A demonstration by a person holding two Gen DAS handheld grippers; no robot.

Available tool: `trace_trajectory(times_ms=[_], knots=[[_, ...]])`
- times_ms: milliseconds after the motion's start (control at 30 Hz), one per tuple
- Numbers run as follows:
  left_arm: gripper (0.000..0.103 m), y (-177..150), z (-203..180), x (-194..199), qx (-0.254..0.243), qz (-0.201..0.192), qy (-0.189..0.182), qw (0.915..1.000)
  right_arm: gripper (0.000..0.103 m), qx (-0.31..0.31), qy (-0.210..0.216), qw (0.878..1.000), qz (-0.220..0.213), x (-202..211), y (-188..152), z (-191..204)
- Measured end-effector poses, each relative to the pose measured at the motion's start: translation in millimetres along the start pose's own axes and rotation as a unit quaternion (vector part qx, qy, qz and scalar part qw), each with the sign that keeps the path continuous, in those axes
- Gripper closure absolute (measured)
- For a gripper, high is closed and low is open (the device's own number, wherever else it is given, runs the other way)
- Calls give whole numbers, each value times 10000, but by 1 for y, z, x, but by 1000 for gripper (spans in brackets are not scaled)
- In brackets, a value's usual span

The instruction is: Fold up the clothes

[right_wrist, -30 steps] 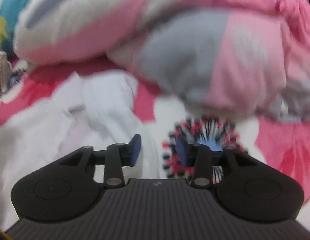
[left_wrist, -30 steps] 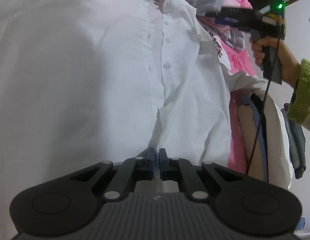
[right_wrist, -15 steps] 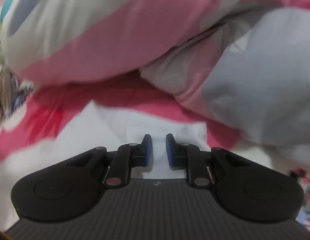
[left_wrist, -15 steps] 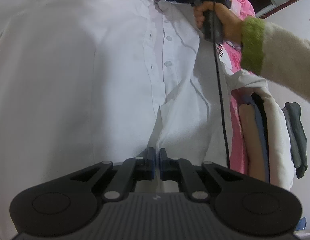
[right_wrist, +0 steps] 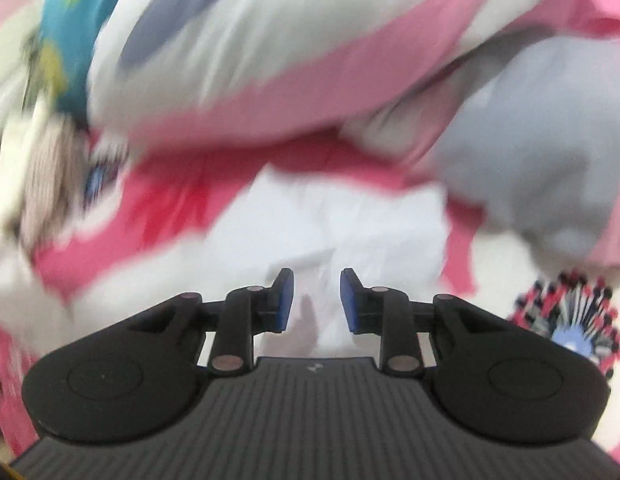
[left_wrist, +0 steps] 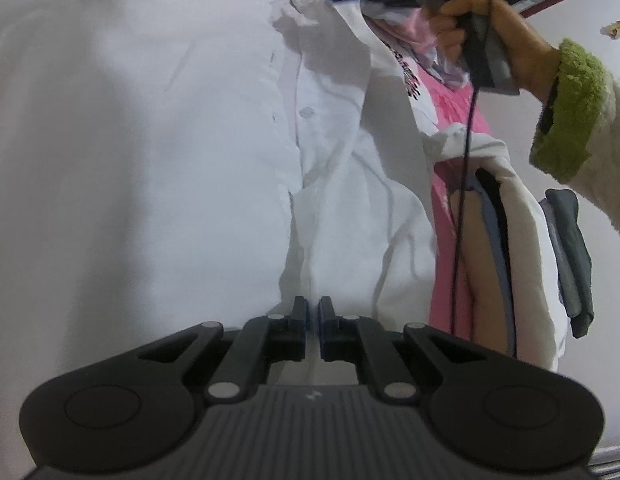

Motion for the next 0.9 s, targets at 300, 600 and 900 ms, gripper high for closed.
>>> trace_trajectory(times_ms=[300, 600, 900], knots=[[98, -14, -17, -5, -191, 94, -156, 9997, 89, -9, -567, 9977, 381, -38, -30, -8], [98, -9, -21, 0, -60, 27, -354, 9994, 103, -212, 28, 9982, -552, -10, -13, -6], [98, -12, -14, -10, 47, 176, -273, 9995, 98, 895, 118, 9957, -202, -53, -20, 13]])
Point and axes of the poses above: each gripper's, at about its wrist camera, not at the fingertips, and x roughly against the way its jaws point, z to its left, y to its top, the point moved 9 cm from there along -x, roughly the way its jaws point, and after that the axes turned 11 degrees about y, right-handed, at the moved point
